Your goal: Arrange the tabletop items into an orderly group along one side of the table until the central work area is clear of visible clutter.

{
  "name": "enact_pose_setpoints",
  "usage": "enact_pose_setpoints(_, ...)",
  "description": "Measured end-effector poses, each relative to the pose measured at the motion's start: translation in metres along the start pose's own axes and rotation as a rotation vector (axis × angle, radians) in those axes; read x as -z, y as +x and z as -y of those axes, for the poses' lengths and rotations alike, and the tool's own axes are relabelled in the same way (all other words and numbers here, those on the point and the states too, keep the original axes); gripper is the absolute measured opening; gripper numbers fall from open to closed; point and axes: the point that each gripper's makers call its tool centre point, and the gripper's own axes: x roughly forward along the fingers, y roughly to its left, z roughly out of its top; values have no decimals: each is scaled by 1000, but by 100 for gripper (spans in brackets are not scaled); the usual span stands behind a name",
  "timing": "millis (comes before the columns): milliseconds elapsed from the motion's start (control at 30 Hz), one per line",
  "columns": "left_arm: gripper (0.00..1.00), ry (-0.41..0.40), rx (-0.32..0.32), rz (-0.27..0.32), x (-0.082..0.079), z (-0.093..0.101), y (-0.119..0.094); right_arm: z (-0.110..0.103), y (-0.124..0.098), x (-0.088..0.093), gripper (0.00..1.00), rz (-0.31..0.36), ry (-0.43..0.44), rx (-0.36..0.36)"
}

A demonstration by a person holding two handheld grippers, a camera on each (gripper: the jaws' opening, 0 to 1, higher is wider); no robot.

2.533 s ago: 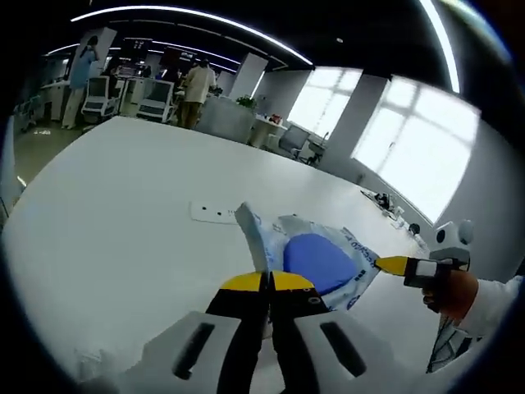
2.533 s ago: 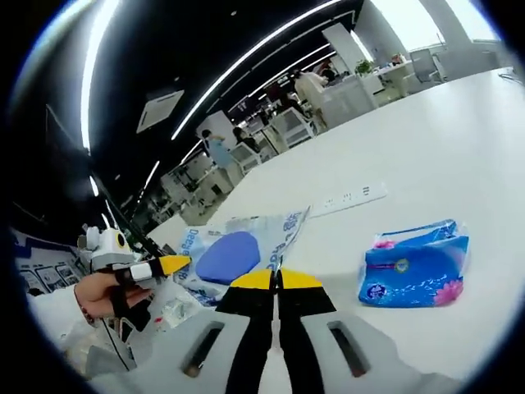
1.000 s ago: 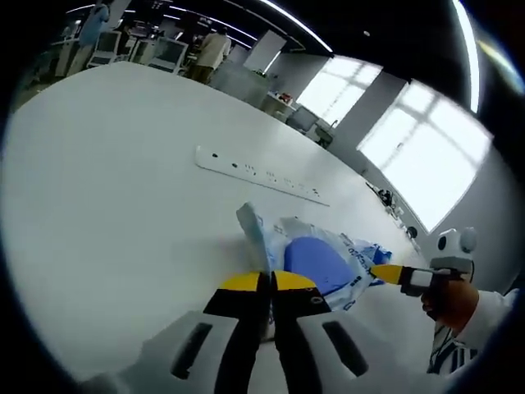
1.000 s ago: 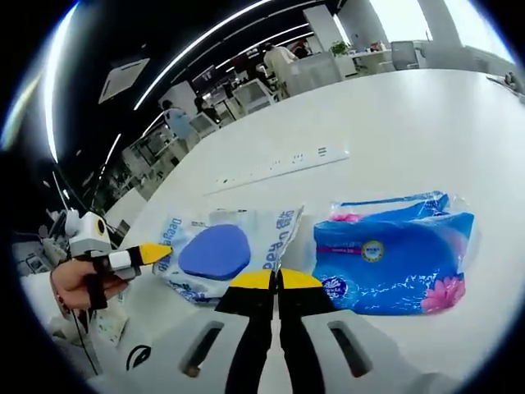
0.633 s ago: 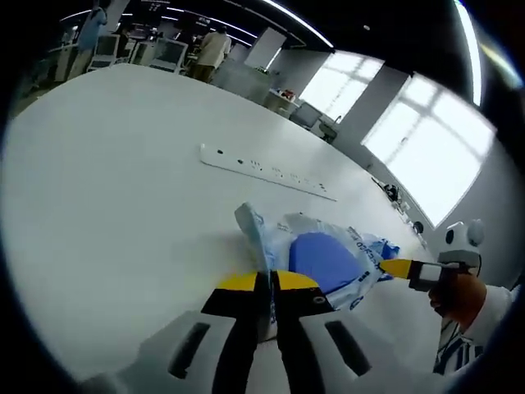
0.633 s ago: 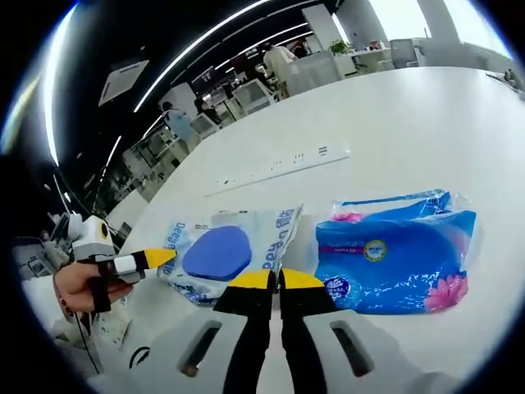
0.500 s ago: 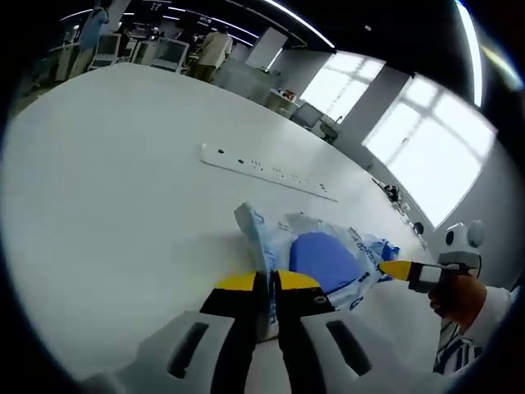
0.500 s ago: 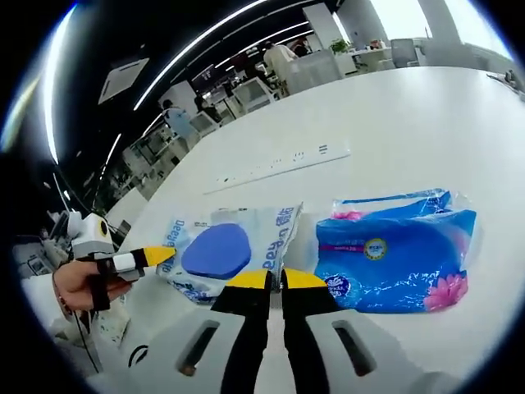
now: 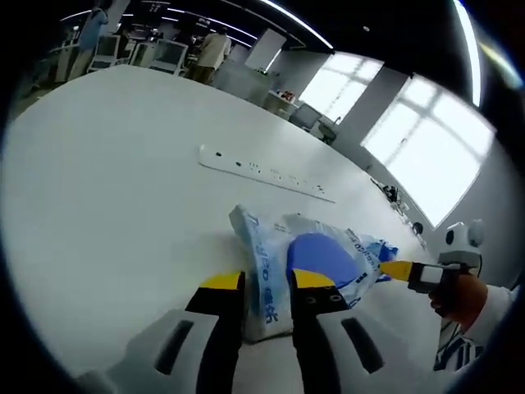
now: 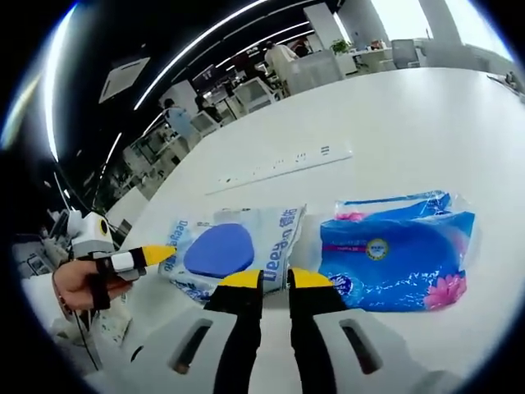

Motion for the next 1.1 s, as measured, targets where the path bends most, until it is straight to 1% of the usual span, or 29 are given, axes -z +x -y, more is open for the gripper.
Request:
enact_pose_setpoints(267,25,7,-12,10,-4,1,-8,1,-1,-4,16,10,-6,4)
enact_pose_setpoints(667,30,23,-23,26,-9,5,-22,-3,-11,-11,22,35,-12,2)
enact_pose_setpoints(867,32,26,-28,42,-15,7,-30,-5,-16,-15,23,45,-30,-1)
enact_pose_setpoints(1033,35,31,-25,55,-20,11,-37,-7,-19,-16,31,50,-45,-8)
enact_pose_setpoints(1100,35,36,-25,59,-22,12,-40,-7,-21,-16,32,46,-52,-13)
